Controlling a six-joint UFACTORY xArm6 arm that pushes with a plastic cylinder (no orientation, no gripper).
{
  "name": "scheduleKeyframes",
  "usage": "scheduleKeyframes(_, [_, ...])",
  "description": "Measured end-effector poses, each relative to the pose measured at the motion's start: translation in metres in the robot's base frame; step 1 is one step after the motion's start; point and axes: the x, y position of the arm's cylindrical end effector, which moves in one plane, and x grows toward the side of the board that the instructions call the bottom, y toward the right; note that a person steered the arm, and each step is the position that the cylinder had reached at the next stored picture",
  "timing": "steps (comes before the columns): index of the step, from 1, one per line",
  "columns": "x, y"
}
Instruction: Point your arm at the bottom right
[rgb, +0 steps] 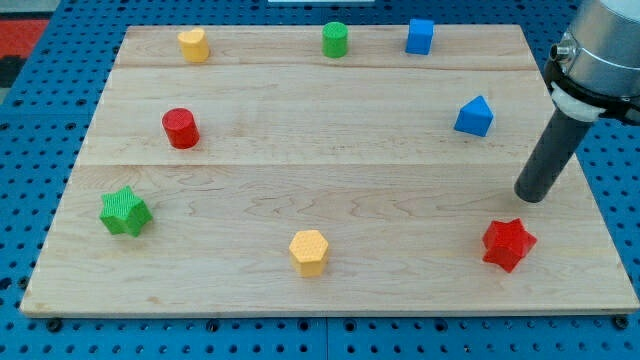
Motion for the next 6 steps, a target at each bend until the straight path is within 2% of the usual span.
scheduleKeyframes(3, [0.0,0.017])
scheduleKeyframes(4, [0.001,0.068])
scheduleKeyframes(5, [0.069,0.084])
scheduleKeyframes(6, [0.097,0.013])
